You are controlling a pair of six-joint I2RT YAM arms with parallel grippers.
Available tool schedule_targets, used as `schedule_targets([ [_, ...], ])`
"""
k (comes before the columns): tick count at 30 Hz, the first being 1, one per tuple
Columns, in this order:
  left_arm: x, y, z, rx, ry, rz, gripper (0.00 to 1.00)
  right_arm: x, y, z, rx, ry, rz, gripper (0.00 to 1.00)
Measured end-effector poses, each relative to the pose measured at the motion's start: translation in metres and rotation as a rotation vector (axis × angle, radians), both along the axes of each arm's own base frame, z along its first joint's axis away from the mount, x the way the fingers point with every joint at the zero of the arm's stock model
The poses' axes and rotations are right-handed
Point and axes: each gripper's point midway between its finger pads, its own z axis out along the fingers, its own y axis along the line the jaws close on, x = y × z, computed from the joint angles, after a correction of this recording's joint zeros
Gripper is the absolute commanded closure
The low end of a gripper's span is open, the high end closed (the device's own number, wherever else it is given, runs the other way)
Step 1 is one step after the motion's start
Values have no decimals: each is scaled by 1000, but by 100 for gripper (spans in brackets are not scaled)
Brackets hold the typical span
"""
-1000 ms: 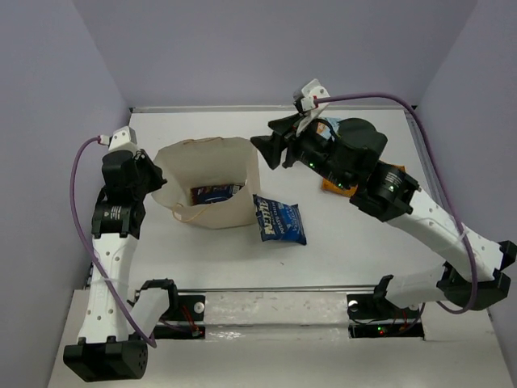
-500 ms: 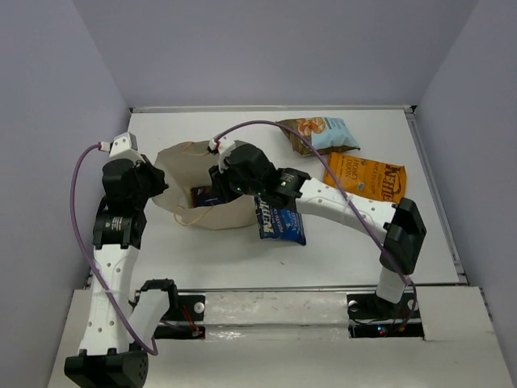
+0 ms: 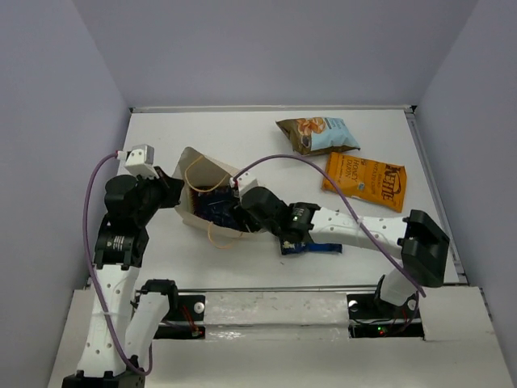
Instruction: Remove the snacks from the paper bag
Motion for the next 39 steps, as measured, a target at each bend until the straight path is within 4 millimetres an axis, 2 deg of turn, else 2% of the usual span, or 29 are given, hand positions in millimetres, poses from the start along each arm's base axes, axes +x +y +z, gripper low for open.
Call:
schedule_targets([
  [2,4,-6,-2,31,6,-45,100,1,6,-3,-12,-12,9,16],
  [4,11,-5,-3,67,10,-54,100,9,20,-3,-22,-23,13,14],
  [6,19,-3,-2,99,10,-56,100,21,41,-4,-39,-35,15,10],
  [8,26,-3,-3,117,17,-65,100,37,70,-5,-50,-50,17,7],
  [10,28,-7,-4,126,14,-85,100,49,90,-12,-59,-59,17,5],
  [11,27,-8,-3,130,10,-93,100,51,93,-16,-70,-60,17,3],
  [16,21,-10,2,151,-18,-117,100,59,86,-65,-236,-25,-23,0],
  [18,21,-9,3,156,-23,-114,100,61,84,-78,-279,-18,-47,0],
  [24,21,-6,4,164,-27,-96,100,74,75,-92,-322,26,-89,2],
  [25,21,-5,5,165,-29,-94,100,76,76,-94,-326,29,-93,7],
  [26,21,-5,5,166,-31,-90,100,78,77,-97,-330,30,-95,17],
  [27,21,-4,5,168,-32,-85,100,80,79,-98,-333,30,-94,44],
  [29,21,-2,6,171,-34,-78,100,82,80,-99,-341,26,-93,65],
  [30,21,-1,6,173,-35,-72,100,82,80,-98,-341,24,-95,92],
  [31,21,0,7,175,-38,-66,100,82,80,-97,-345,21,-95,99],
  [36,23,7,7,184,-36,-22,100,91,71,-83,-358,-10,-118,99],
  [39,26,14,6,192,-26,21,100,87,64,-71,-374,-6,-70,99],
])
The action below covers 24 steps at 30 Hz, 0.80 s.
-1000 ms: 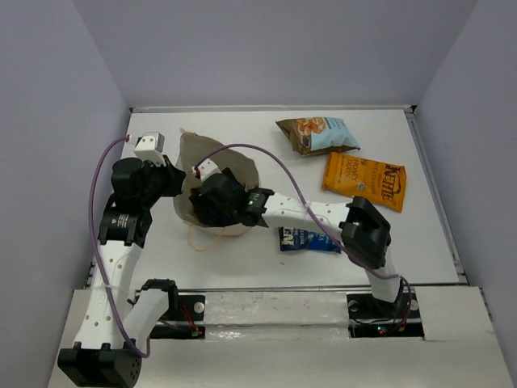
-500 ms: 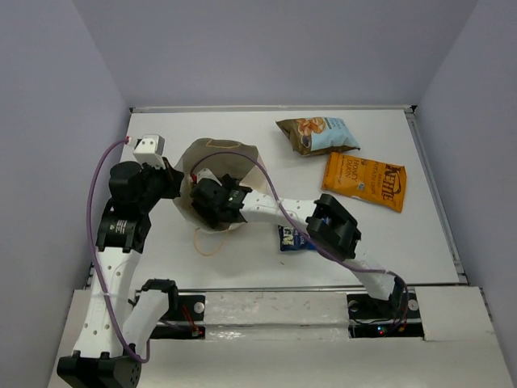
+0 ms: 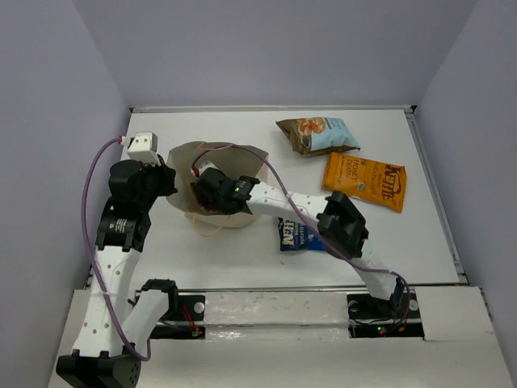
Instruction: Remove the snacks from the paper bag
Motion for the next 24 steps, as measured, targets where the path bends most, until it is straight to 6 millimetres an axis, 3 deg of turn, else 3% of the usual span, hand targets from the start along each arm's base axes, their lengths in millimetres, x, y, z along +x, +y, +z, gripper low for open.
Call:
schedule_targets([
  [4,11,12,4,22,12,73,100,-10,-6,41,20,26,124,99],
  [7,18,16,7,30,25,99,100,-22,-3,110,129,-17,236,99],
  [8,22,18,10,30,29,109,100,-25,-2,123,150,-28,259,99],
  [9,27,18,13,30,32,117,100,-31,-4,169,233,-78,299,99],
  [13,40,24,27,34,18,156,100,-41,-9,277,418,-233,373,99],
  [15,46,24,36,31,8,160,100,-41,-18,321,493,-303,372,99],
  [16,50,24,41,31,5,161,100,-40,-20,334,520,-325,370,99],
  [18,57,23,47,31,4,160,100,-29,-32,376,611,-402,343,99],
  [21,65,23,46,33,21,160,100,-13,-50,406,669,-472,298,99],
  [24,70,22,39,39,46,159,100,11,-85,425,659,-554,197,99],
])
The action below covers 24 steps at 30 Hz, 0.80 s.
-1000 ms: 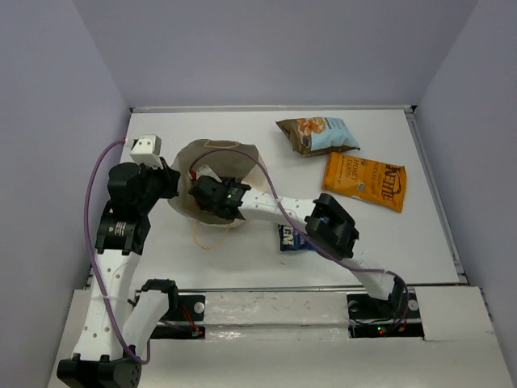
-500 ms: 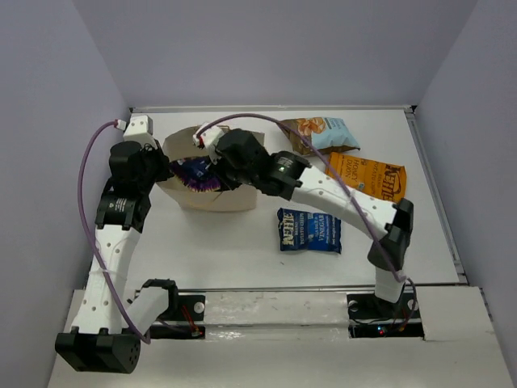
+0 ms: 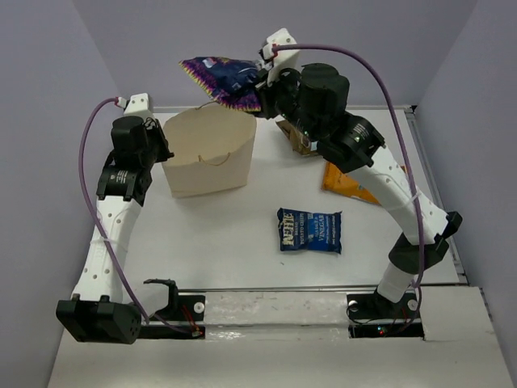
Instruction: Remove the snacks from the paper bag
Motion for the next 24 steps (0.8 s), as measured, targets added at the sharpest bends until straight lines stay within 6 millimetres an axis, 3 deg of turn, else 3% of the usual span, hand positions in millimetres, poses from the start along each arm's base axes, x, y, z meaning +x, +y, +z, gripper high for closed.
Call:
schedule_targets([
  [3,3,0,-4,3,19,0,100,25,-43,7,-23,-30,-159,99],
  [6,6,1,-4,10,22,-2,100,48,-91,1,-64,-38,-333,99],
  [8,7,2,-3,17,22,-7,100,62,-130,-18,-90,-14,-448,99],
  [10,10,1,-3,24,24,-20,100,71,-156,-44,-121,31,-525,99],
  [12,14,0,-4,30,30,-30,100,81,-178,-82,-163,87,-607,99],
  [14,18,0,-6,38,41,-41,100,90,-193,-134,-233,159,-667,99],
  [15,20,0,-9,42,51,-48,100,92,-193,-144,-236,169,-672,99],
  [16,22,0,-11,47,56,-54,100,93,-197,-185,-291,224,-680,99],
  [18,25,0,-16,54,73,-66,100,89,-195,-252,-364,311,-656,99],
  [21,28,2,-23,60,95,-74,100,75,-183,-331,-440,444,-577,99],
  [24,31,3,-28,65,110,-82,100,66,-170,-373,-440,527,-524,99],
])
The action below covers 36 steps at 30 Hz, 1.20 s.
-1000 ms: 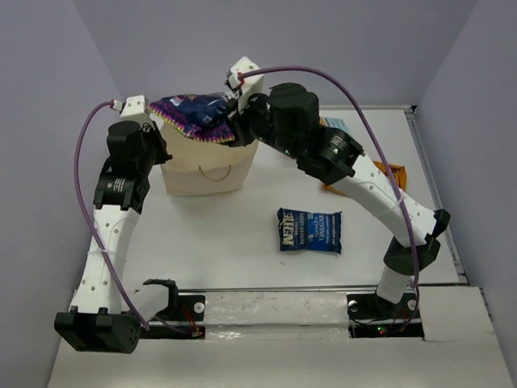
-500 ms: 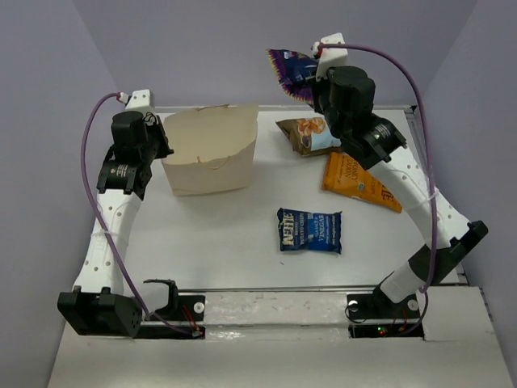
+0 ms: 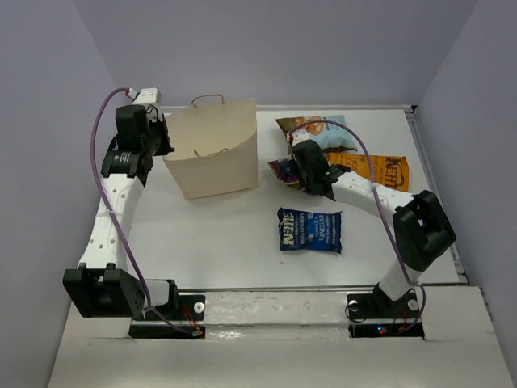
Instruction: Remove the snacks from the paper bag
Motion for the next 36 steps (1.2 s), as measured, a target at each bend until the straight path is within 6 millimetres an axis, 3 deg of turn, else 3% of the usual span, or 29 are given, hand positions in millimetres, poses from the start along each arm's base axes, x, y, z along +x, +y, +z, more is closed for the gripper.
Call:
schedule_targets([
  [3,1,2,-2,12,3,-4,100,-7,14,-20,63,34,14,96],
  [6,3,4,-2,31,3,-11,100,-11,27,-27,126,43,21,73],
  [7,4,5,-2,36,2,-15,100,-12,36,-31,149,52,30,57],
  [10,10,5,0,52,0,-26,100,-16,62,-36,213,58,76,28],
  [11,11,5,0,55,0,-27,97,-18,67,-36,225,62,84,20],
  [16,18,6,0,67,3,-34,71,-20,77,-24,264,36,103,3],
  [20,21,5,7,62,-9,-35,55,-20,73,-2,279,1,109,0],
  [25,28,4,27,56,-52,-32,36,-20,72,43,300,-59,133,0],
  [27,29,4,37,55,-75,-31,19,-20,72,62,312,-83,141,0],
  [30,30,4,50,55,-101,-31,3,-18,76,93,346,-117,160,0],
  [33,29,5,62,55,-122,-29,1,-17,76,112,369,-139,163,0],
  [36,29,6,73,58,-143,-29,1,-16,72,115,380,-131,151,0],
])
